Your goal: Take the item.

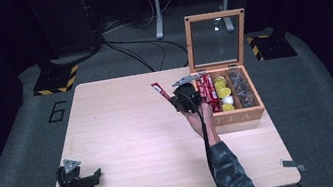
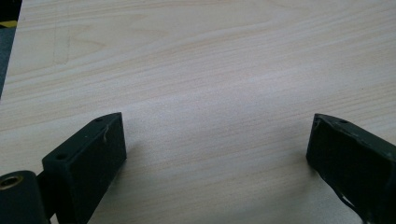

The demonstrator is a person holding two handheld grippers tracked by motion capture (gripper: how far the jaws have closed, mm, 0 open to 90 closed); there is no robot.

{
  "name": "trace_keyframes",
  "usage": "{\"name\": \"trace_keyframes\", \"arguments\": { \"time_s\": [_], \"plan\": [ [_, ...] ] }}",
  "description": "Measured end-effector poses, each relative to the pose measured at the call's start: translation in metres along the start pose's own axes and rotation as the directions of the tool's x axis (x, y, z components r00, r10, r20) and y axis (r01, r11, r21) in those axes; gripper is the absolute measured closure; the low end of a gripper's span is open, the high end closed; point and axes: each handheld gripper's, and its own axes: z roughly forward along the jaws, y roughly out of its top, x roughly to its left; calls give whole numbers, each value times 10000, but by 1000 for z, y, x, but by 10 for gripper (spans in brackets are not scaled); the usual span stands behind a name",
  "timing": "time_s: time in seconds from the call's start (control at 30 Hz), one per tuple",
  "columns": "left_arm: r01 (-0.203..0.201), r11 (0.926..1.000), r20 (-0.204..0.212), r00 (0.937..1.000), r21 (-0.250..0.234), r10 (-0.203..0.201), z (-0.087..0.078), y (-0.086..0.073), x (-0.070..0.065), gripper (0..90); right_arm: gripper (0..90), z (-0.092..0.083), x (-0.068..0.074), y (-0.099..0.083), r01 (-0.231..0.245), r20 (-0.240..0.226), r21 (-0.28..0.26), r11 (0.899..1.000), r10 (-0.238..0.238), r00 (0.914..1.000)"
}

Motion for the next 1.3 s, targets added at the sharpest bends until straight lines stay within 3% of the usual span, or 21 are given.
{"name": "trace_keyframes", "arguments": {
  "time_s": [0.77, 0.83, 1.1, 1.3],
  "plan": [
    [-15, 10000, -3, 10000, -1, 15, 0, 0, 0, 47, 859, 43, 0, -19, -145, -428, 701, 9974, 176, 9989],
    [-15, 10000, 6, 10000, 2, 15, 0, 0, 0, 47, 858, 51, 2, -22, -357, -388, 857, 9957, 391, 9985],
    [-37, 10000, 13, 10000, -26, 37, 0, 0, 0, 49, 856, 72, 4, -31, -104, -359, 1268, 9919, 151, 9992],
    [-50, 10000, 18, 10000, -13, 50, 0, 0, 0, 49, 855, 91, 8, -41, 54, -358, 1853, 9827, 12, 9994]
  ]
}}
